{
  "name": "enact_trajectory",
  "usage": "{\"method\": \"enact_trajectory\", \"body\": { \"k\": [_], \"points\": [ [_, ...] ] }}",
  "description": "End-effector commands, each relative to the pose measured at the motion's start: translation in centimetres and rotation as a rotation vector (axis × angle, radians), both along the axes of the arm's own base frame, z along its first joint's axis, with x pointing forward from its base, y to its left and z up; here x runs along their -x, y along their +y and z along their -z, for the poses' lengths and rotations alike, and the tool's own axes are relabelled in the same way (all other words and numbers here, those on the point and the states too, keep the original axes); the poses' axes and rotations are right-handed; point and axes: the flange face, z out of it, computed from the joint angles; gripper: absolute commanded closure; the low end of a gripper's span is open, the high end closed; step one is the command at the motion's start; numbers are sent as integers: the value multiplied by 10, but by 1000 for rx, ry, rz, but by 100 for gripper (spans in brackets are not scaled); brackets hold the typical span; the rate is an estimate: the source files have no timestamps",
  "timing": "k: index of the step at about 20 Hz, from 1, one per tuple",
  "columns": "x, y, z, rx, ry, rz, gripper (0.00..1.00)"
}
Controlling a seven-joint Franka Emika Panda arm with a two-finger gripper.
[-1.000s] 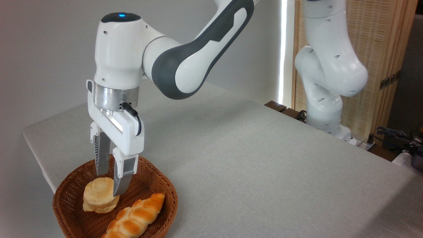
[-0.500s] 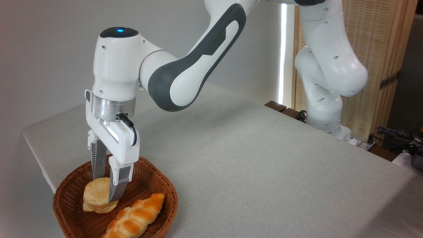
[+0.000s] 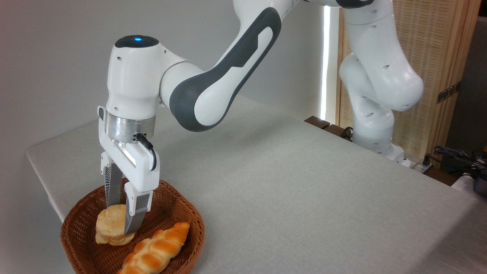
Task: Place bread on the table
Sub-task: 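Lower the open gripper down around the round flat bun, then close the gripper on the round flat bun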
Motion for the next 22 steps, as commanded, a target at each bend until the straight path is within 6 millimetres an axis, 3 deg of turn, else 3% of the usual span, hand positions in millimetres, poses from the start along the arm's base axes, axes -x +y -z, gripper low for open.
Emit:
{"method": "enact_trajectory", "body": {
  "k": [1, 3, 6, 14, 22],
  "points": [
    [-5, 0, 0, 4, -16, 9, 0],
    [-5, 0, 1, 1, -15, 12, 5],
    [-3, -11, 2, 4, -15, 33, 39],
    [-3, -10, 2, 3, -13, 34, 46],
    [-3, -3, -7, 6, -25, 23, 46]
  ]
}}
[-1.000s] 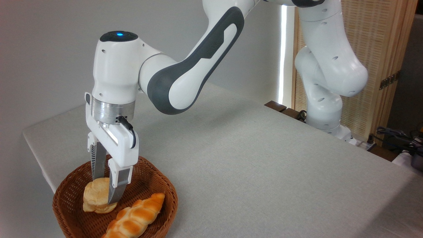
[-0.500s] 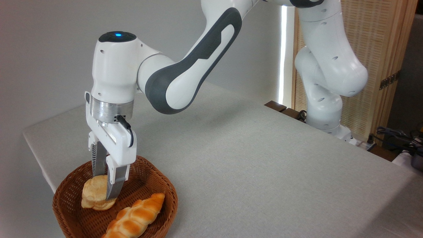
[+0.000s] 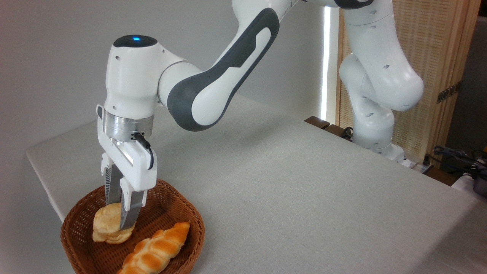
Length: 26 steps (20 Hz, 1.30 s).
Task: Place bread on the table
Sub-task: 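Close the gripper on the round flat bun, then lift the bun out of the basket and carry it over the table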
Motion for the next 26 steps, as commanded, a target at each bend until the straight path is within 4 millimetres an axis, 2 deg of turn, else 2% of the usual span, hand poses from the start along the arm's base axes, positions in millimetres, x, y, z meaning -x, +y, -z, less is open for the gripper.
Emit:
{"method": "enact_trajectory", "body": {
  "k": [1, 6, 7, 11, 18, 20, 21, 22, 24, 25, 26],
  "points": [
    [-2, 4, -7, 2, -20, 11, 46],
    [9, 9, -34, 18, 2, -6, 46],
    [12, 15, -41, 21, 14, -13, 46],
    [34, 23, -69, 27, 102, -19, 45],
    [90, 14, -83, 22, 323, -10, 45],
    [104, 0, -77, 24, 371, -32, 45],
    [110, -7, -74, 22, 385, -32, 42],
    [117, -13, -67, 18, 401, -27, 27],
    [127, -33, -53, 9, 434, -28, 24],
    [132, -41, -46, 1, 448, -17, 4],
    [135, -45, -41, -4, 458, -12, 0]
  ]
}}
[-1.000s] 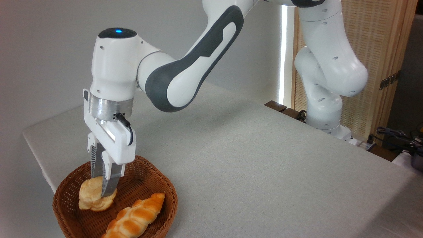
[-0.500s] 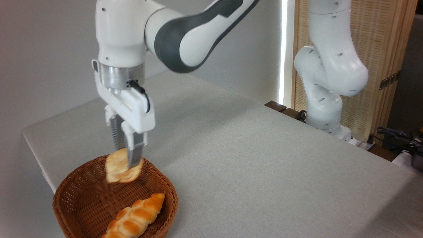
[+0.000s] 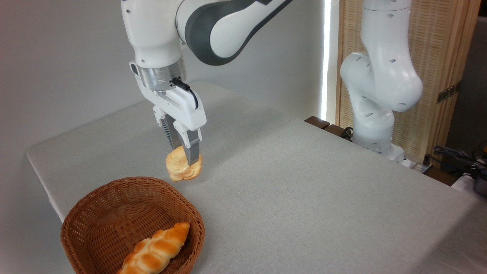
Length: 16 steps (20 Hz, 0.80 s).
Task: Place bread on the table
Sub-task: 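Lift the bun out of the basket and carry it over the table, then lower the bun onto the table surface beside the basket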
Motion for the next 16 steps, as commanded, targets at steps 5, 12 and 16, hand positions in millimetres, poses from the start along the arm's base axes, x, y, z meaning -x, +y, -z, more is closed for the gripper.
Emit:
{"method": "enact_trajectory", "body": {
  "k": [5, 12, 16],
  "points": [
    [17, -18, 23, -1, 56, 5, 0],
    [15, -18, 23, 2, 44, 4, 0],
    [13, -17, 19, 0, 30, 5, 0]
  ]
}}
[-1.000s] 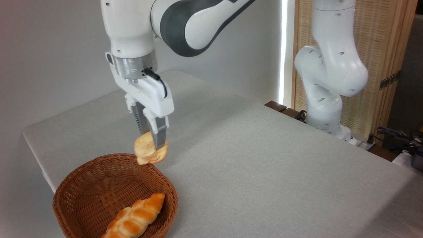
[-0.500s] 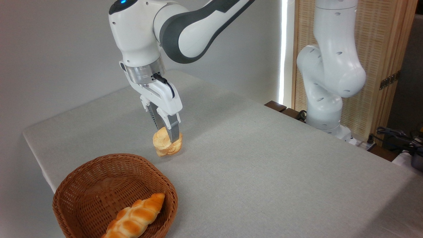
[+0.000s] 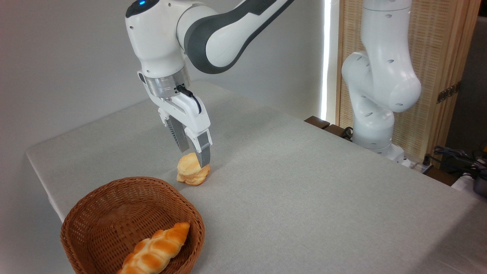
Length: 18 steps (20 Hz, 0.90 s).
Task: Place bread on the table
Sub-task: 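Lower the bun onto the table surface beside the basket, then open the gripper and raise it away from the bun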
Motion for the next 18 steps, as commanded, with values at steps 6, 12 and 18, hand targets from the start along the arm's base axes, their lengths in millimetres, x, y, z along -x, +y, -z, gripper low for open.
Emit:
{"method": "enact_trajectory", "body": {
  "k": [6, 12, 18],
  "points": [
    [-27, 40, -42, 37, -140, -81, 0],
    [-40, 74, -68, -11, -210, -103, 0],
    [-42, 95, -75, -9, -222, -62, 0]
  ]
}}
